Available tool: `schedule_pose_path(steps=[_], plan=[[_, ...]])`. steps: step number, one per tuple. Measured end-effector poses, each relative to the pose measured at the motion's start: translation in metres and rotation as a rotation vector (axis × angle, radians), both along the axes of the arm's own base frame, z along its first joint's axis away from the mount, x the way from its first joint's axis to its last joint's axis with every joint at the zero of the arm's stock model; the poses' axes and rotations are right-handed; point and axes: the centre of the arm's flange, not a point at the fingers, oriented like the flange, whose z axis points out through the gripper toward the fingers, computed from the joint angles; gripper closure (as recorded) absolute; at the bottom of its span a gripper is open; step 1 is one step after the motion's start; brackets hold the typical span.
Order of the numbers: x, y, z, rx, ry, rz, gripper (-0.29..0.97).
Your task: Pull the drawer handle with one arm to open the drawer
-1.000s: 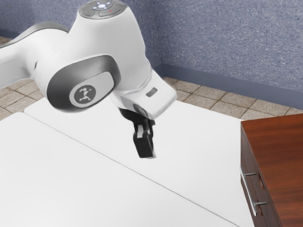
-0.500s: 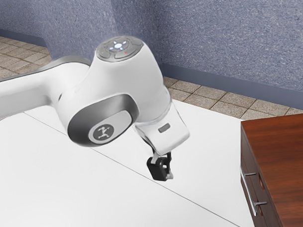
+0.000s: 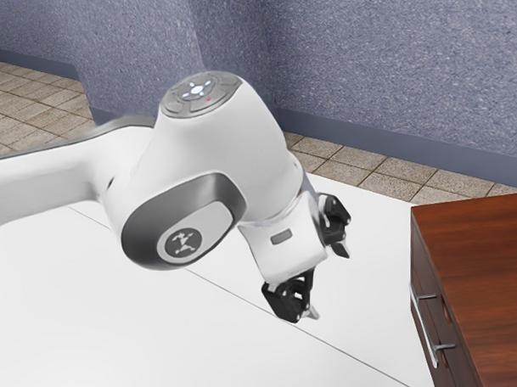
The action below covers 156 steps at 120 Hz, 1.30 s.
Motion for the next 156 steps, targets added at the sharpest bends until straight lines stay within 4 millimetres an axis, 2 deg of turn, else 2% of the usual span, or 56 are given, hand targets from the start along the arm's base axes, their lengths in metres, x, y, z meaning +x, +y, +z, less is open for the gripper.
schedule_pose_path(steps=[18, 33, 55, 76, 95, 139, 156], plan=[[-0.001, -0.003, -0.001, 0.022, -0.010, -0.093, 0.00], [-0.003, -0.016, -0.002, 0.039, -0.027, -0.177, 0.00], [0.000, -0.020, -0.005, 0.059, -0.048, -0.250, 0.00], [-0.011, -0.046, -0.005, 0.081, -0.068, -0.351, 0.00], [-0.014, -0.056, -0.009, 0.093, -0.081, -0.404, 0.00], [-0.021, -0.057, -0.034, 0.109, -0.150, -0.471, 0.00], [-0.025, -0.059, -0.029, 0.107, -0.195, -0.492, 0.00]])
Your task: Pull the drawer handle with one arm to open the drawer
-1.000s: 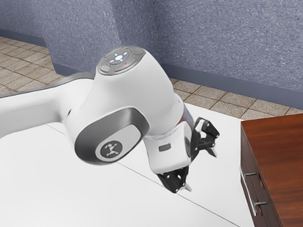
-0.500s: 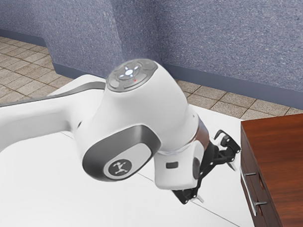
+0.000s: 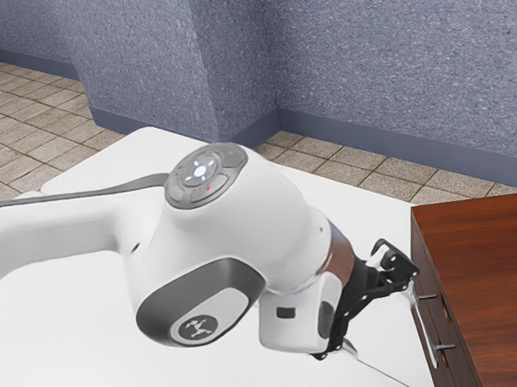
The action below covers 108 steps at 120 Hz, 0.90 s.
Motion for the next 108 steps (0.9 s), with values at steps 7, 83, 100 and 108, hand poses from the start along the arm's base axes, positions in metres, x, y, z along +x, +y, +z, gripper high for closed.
schedule_pose_path(steps=[7, 83, 100, 108], plan=[[0.000, 0.000, 0.002, -0.004, -0.013, -0.005, 0.00], [-0.007, -0.014, -0.014, 0.031, -0.044, -0.075, 0.00], [-0.004, -0.013, -0.016, 0.030, -0.050, -0.075, 0.00], [-0.002, -0.012, -0.017, 0.031, -0.053, -0.076, 0.00]])
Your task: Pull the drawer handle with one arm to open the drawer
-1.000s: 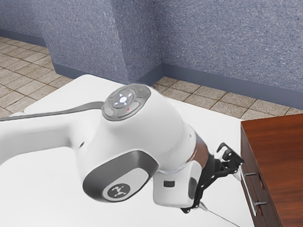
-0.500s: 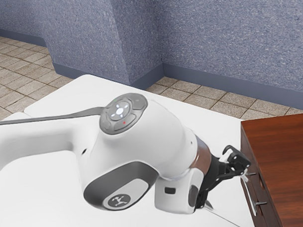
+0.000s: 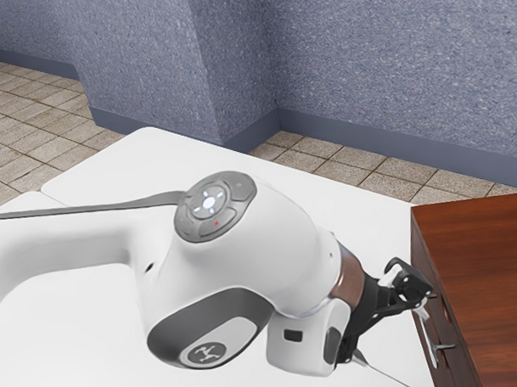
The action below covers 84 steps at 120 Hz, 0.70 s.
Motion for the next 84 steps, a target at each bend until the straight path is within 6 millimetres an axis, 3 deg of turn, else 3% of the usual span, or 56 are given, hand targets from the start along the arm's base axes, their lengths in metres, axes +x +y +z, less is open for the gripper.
schedule_pose_path(steps=[41, 84], plan=[[0.001, 0.004, -0.018, 0.013, 0.019, 0.001, 0.00], [-0.012, 0.020, -0.008, 0.011, 0.018, 0.011, 0.06]])
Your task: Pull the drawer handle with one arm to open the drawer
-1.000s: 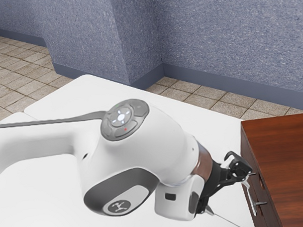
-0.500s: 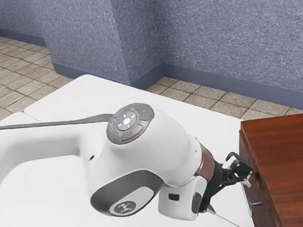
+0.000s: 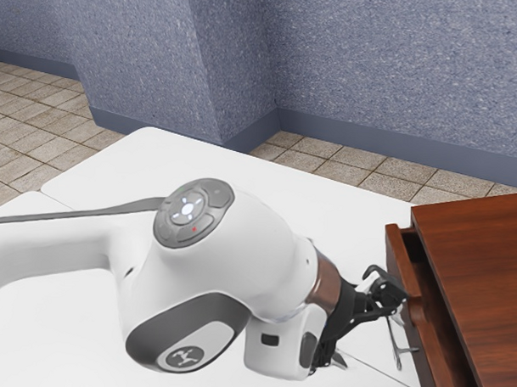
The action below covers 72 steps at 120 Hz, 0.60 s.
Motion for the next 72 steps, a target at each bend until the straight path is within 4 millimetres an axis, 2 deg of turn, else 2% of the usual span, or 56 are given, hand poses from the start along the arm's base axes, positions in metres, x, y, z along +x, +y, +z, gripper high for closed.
schedule_pose_path(steps=[16, 72], plan=[[-0.003, 0.002, -0.001, 0.015, 0.025, 0.005, 0.02], [-0.021, 0.021, 0.006, 0.019, 0.050, 0.021, 0.04]])
